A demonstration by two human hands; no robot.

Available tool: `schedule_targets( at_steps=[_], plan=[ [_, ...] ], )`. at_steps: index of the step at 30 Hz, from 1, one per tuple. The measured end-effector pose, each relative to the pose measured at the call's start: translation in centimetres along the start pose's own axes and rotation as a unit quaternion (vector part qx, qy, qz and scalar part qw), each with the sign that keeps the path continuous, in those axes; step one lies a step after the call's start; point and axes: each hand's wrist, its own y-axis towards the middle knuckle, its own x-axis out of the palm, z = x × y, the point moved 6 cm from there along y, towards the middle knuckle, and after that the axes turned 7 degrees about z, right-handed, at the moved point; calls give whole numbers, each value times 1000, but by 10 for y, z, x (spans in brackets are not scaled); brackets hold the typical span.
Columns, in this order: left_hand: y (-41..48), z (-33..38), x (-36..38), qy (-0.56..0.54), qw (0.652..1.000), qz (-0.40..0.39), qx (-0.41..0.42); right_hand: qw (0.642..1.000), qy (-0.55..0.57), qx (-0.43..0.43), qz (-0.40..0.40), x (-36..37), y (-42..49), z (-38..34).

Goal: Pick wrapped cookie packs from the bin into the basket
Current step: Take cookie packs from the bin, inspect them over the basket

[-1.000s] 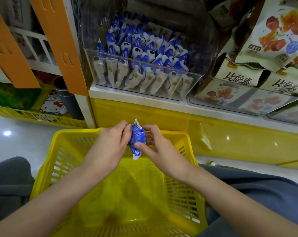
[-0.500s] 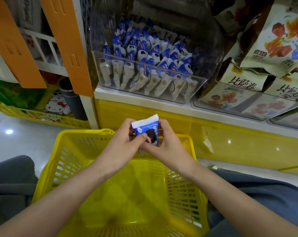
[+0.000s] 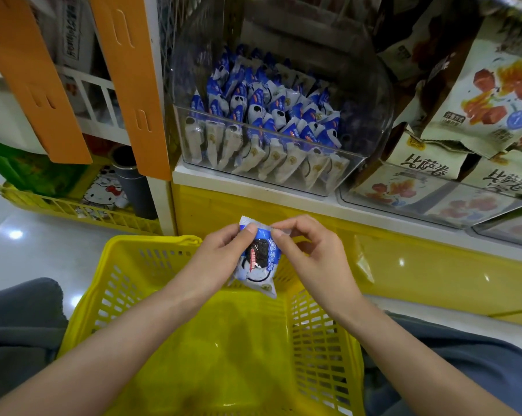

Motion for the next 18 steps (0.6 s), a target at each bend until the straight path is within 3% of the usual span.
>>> schedule_targets(
  at_steps=[3,9,14,18],
  plan=[
    [-2,-1,6,-26,998,-33,-37,998,-32,-52,34,-10,0,-10],
    [-6,16,13,-14,999,-49,12,998,35,-6,51,-30,9,-19],
    [-1,38,8,-62,997,-7,54,990,-77,-107,56,-55,44,-56],
    [4,55,8,-94,992,3,82,960,-233,-141,67,-65,99,-77]
  ],
)
